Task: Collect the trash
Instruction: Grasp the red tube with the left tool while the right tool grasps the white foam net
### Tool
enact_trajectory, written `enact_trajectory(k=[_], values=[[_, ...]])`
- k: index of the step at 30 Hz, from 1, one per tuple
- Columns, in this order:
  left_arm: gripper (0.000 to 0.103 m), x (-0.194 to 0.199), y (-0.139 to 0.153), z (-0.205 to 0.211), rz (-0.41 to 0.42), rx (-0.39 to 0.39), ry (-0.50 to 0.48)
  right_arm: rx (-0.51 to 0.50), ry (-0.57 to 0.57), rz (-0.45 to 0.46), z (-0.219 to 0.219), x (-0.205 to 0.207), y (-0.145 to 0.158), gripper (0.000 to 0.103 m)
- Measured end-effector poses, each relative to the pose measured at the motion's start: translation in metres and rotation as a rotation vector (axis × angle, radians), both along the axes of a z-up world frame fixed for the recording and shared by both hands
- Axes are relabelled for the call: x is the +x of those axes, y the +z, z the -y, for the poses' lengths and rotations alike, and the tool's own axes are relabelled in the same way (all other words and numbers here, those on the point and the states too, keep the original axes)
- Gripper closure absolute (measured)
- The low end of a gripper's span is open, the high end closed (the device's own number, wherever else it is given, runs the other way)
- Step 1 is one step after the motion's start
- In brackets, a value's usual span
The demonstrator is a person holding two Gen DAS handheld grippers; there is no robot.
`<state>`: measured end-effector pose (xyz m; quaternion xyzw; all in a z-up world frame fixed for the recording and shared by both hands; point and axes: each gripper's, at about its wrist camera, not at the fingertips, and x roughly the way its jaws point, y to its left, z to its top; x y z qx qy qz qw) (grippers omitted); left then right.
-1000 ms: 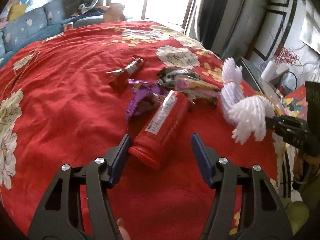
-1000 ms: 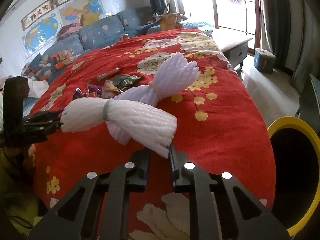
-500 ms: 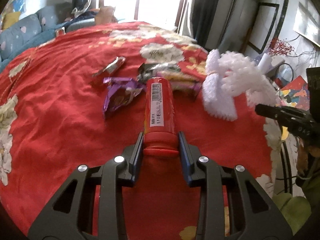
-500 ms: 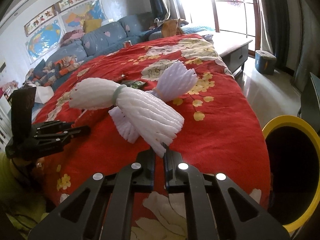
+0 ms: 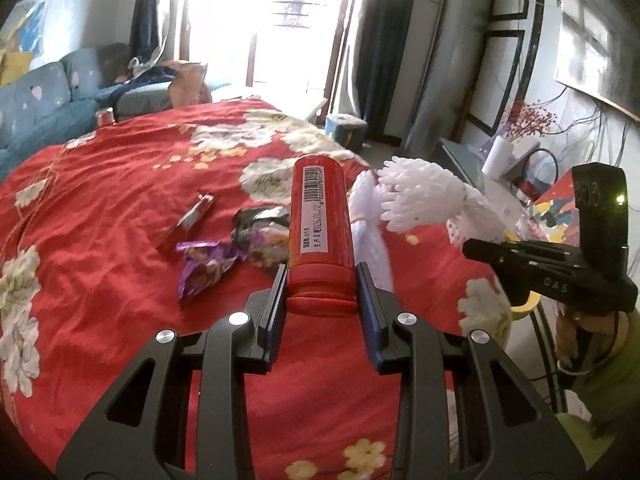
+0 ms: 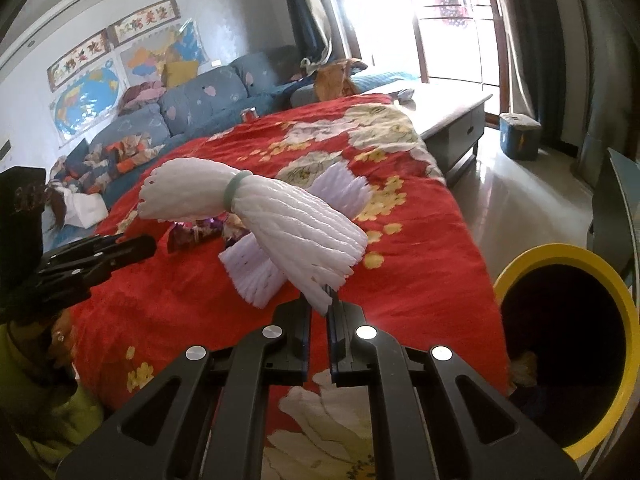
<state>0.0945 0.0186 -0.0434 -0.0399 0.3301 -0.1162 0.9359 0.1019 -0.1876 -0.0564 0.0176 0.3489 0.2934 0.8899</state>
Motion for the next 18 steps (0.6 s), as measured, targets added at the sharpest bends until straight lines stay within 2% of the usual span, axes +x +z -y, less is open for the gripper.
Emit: enact_trajectory(k=[18], values=[[0.077,0.013,0.024,0.051,0.049,-0.022,-0.098,0.054,-0.161,0.029,0.061,0.011,0.014,0.096]])
